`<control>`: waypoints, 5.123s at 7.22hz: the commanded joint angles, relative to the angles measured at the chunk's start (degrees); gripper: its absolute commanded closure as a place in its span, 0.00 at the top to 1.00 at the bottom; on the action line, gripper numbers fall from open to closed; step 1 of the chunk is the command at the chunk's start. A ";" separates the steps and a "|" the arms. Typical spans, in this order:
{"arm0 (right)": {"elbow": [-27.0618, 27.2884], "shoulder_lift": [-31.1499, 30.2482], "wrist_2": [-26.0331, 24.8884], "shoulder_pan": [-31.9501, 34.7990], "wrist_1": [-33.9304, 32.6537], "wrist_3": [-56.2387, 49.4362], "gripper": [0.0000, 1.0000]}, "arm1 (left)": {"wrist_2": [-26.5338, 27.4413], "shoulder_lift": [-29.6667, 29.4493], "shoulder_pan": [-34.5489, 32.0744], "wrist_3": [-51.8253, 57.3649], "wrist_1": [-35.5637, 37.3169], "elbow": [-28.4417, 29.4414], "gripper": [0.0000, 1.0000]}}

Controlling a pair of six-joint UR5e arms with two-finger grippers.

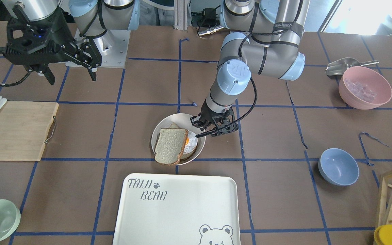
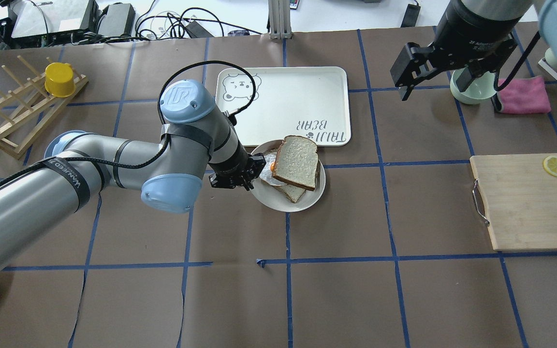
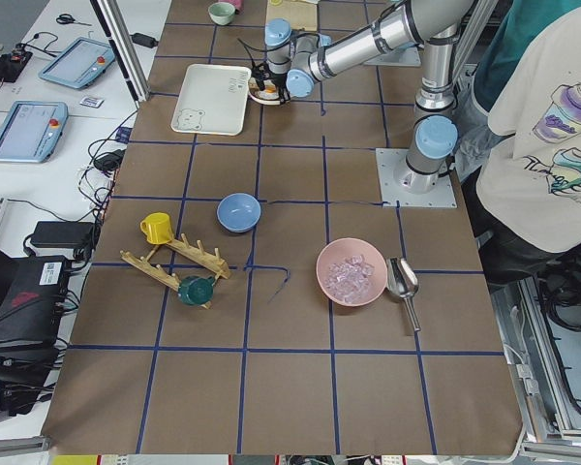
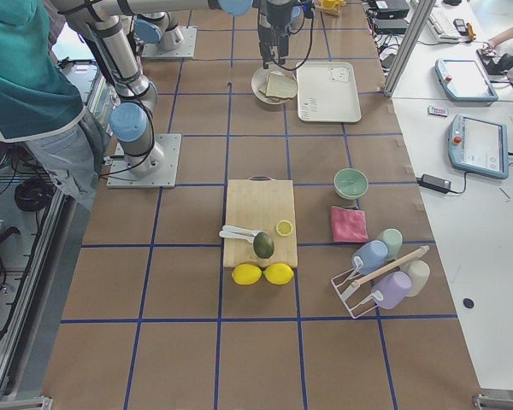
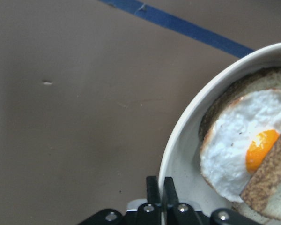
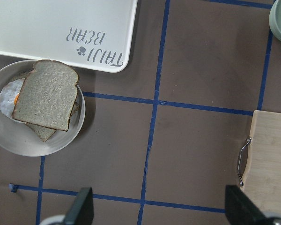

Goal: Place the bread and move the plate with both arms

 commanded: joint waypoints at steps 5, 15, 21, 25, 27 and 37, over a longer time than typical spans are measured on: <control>0.00 -0.02 0.09 0.00 0.00 0.00 1.00 | -7.80 -9.01 5.34 1.42 6.98 10.59 0.00; 0.00 0.06 -0.44 0.09 -0.79 -0.09 1.00 | -7.28 -19.78 7.89 2.03 6.55 21.46 1.00; 0.09 0.15 -0.44 0.09 -0.79 -0.26 1.00 | -2.03 6.28 4.30 6.07 -4.18 4.89 1.00; -0.09 -0.02 -0.52 0.09 -0.79 0.09 1.00 | 3.77 20.02 2.79 16.80 -32.93 8.51 1.00; 0.00 0.06 -0.79 0.00 -0.79 -0.09 1.00 | 8.19 22.41 3.40 27.01 -37.75 12.22 1.00; 0.00 0.06 -0.62 0.00 -0.79 0.00 1.00 | 7.93 20.84 13.08 34.55 -40.39 17.33 1.00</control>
